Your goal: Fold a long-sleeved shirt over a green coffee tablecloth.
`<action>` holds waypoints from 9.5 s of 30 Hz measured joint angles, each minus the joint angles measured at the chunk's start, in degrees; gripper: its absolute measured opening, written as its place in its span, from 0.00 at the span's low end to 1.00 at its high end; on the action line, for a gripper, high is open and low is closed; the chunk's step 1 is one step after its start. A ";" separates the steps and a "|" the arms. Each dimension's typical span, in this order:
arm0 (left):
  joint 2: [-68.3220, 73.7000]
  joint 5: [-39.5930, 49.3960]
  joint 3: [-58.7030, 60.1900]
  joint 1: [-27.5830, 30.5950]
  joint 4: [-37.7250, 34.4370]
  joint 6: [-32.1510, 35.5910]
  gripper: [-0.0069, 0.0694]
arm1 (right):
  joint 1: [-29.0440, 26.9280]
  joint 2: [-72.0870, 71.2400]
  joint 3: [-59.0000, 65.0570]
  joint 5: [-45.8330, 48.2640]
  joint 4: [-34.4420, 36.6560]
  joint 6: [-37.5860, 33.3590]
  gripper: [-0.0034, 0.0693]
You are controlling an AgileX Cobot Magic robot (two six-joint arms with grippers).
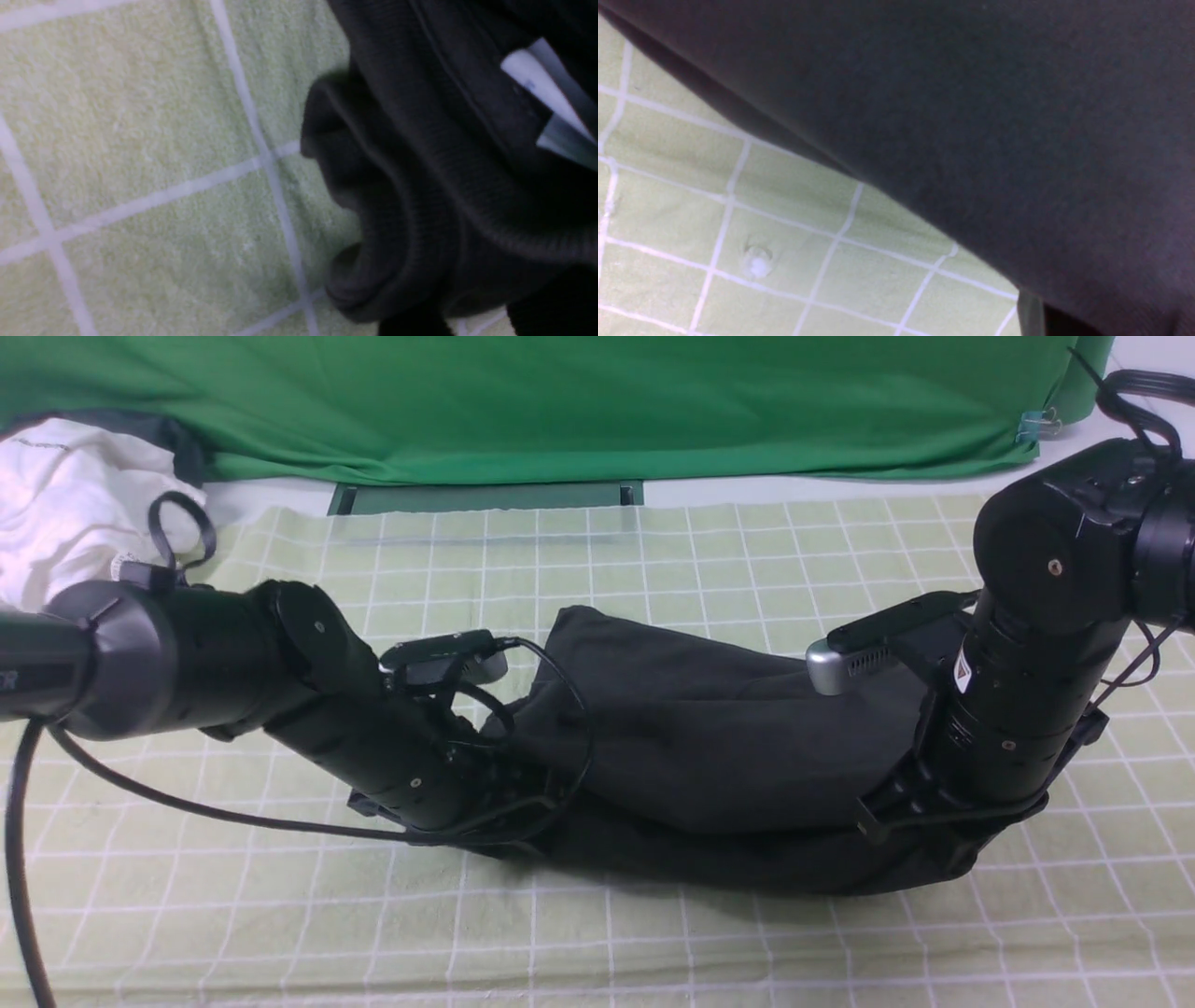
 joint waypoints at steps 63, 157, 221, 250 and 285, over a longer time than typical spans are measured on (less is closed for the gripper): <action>-21.10 12.05 -2.64 -7.95 19.33 -23.63 0.49 | 0.00 -1.73 12.64 -13.76 -2.15 -0.17 0.04; -38.13 7.91 -5.01 -7.95 27.59 -21.55 0.12 | -24.57 -96.78 67.24 -48.78 -9.18 -3.19 0.27; -103.42 -22.01 54.38 16.21 38.82 -21.57 0.11 | -24.57 -96.78 67.24 -48.73 -9.07 -3.19 0.37; -103.42 -21.57 54.38 21.43 38.67 -21.46 0.11 | -24.59 -96.78 67.24 -48.73 -9.07 -3.19 0.38; -103.42 -21.57 54.38 21.43 38.72 -21.35 0.11 | -24.59 -96.78 67.24 -48.73 -9.07 -3.19 0.38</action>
